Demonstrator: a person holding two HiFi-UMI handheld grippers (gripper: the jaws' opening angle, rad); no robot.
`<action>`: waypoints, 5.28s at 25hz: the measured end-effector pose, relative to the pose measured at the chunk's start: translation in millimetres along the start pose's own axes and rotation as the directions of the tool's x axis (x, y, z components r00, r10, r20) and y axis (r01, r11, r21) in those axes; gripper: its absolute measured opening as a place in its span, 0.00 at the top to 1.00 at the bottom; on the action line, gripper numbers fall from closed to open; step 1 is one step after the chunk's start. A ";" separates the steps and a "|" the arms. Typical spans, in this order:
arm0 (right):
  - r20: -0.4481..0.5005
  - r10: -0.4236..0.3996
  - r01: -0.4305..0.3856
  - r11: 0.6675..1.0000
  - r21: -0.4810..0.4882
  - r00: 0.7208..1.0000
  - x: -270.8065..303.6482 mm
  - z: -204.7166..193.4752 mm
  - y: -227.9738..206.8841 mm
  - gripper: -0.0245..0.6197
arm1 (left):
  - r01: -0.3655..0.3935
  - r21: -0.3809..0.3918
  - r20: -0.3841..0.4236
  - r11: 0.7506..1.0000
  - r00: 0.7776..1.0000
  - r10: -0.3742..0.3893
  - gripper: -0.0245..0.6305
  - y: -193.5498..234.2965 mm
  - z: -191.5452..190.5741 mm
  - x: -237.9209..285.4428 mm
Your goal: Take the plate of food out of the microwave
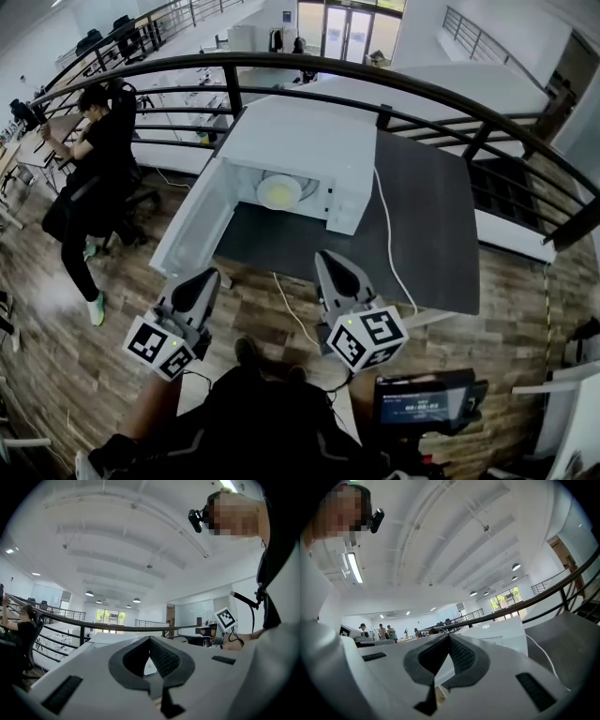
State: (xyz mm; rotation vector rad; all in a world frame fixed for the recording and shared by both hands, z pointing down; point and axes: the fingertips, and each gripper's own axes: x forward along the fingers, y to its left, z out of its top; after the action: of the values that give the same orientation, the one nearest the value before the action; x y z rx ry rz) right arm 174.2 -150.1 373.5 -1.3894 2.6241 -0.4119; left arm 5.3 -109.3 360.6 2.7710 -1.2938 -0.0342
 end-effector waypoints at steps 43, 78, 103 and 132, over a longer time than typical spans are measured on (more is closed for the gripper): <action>-0.160 -0.152 0.204 0.345 0.916 0.975 240.7 -229.0 -163.0 0.56 | -0.092 0.022 -0.054 0.996 0.994 0.093 0.96 139.9 1.4 53.3; -0.215 -0.223 0.218 -0.011 0.976 0.951 319.8 -293.5 -195.5 0.89 | -0.245 0.025 -0.153 0.969 0.957 0.246 0.96 176.7 -14.4 41.8; -0.242 -0.081 0.251 0.137 0.958 0.967 262.7 -263.6 -161.2 0.94 | -0.119 0.012 -0.117 0.993 0.986 0.119 0.96 164.0 -9.6 57.0; -0.104 -0.038 0.109 0.177 0.978 0.994 159.4 -165.3 -66.2 0.94 | 0.115 -0.068 -0.004 0.991 0.993 -0.115 0.96 145.8 -7.8 64.4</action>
State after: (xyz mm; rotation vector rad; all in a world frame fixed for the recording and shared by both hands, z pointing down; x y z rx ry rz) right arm 95.0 -288.7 551.3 -0.9106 1.4758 -1.7874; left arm -64.3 -251.4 381.6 2.7817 -1.1080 -0.0726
